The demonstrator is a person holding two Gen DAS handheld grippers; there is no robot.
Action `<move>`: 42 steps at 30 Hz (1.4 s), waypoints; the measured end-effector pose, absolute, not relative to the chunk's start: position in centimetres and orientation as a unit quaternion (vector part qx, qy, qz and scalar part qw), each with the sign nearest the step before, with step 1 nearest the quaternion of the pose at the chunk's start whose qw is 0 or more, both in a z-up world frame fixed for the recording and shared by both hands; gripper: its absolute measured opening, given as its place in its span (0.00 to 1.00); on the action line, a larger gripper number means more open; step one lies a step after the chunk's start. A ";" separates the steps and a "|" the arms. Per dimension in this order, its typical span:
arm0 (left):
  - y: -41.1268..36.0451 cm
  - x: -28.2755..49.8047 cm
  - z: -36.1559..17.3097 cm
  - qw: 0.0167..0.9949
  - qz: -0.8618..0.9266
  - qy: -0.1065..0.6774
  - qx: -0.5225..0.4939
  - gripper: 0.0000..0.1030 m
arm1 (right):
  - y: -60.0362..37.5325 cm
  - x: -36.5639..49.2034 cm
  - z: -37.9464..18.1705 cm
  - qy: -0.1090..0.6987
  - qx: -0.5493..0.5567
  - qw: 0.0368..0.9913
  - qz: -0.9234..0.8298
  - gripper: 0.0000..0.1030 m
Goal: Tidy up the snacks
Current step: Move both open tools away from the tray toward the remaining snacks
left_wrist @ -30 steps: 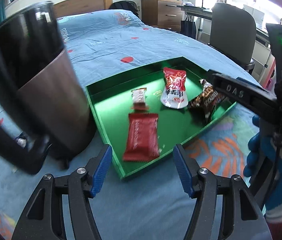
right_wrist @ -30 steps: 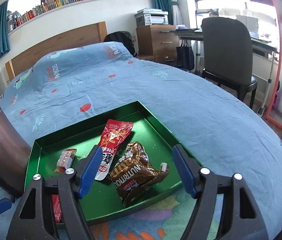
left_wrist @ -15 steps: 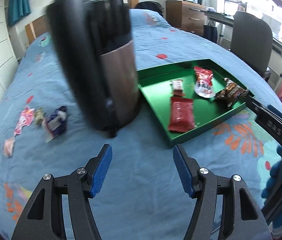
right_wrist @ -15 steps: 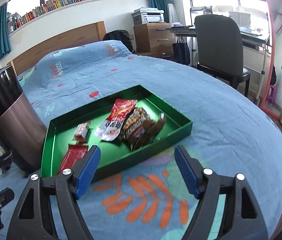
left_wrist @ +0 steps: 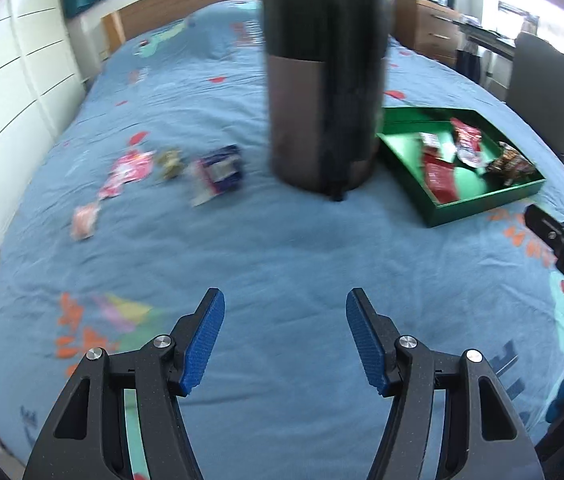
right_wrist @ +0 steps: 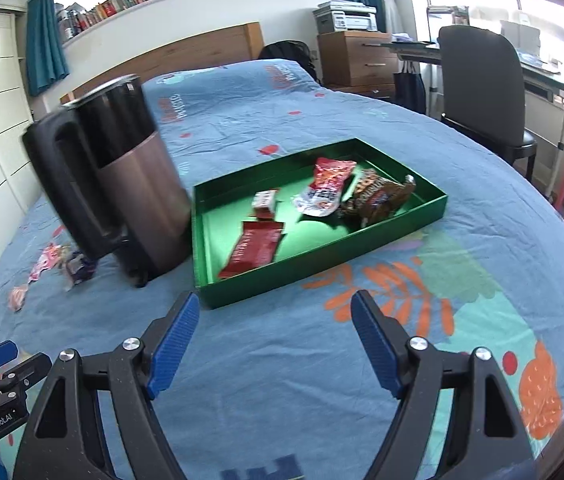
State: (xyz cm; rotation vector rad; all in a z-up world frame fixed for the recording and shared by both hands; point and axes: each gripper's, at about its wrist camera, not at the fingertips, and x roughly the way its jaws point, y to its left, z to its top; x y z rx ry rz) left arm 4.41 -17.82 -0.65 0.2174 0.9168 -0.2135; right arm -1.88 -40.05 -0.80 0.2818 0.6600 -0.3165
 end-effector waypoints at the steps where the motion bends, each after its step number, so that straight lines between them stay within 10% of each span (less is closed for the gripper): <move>1: -16.8 4.2 -0.2 0.888 -0.094 0.439 0.100 0.56 | -39.4 -2.0 -0.5 0.321 0.136 0.925 -0.148 1.00; 18: -7.0 -0.6 4.9 0.914 -0.038 0.400 0.059 0.90 | -30.1 -4.9 4.3 0.318 0.111 0.939 -0.072 1.00; 42: 1.9 -4.5 6.1 0.929 0.023 0.368 -0.008 0.91 | -17.3 -6.6 8.4 0.342 -0.039 0.938 0.037 1.00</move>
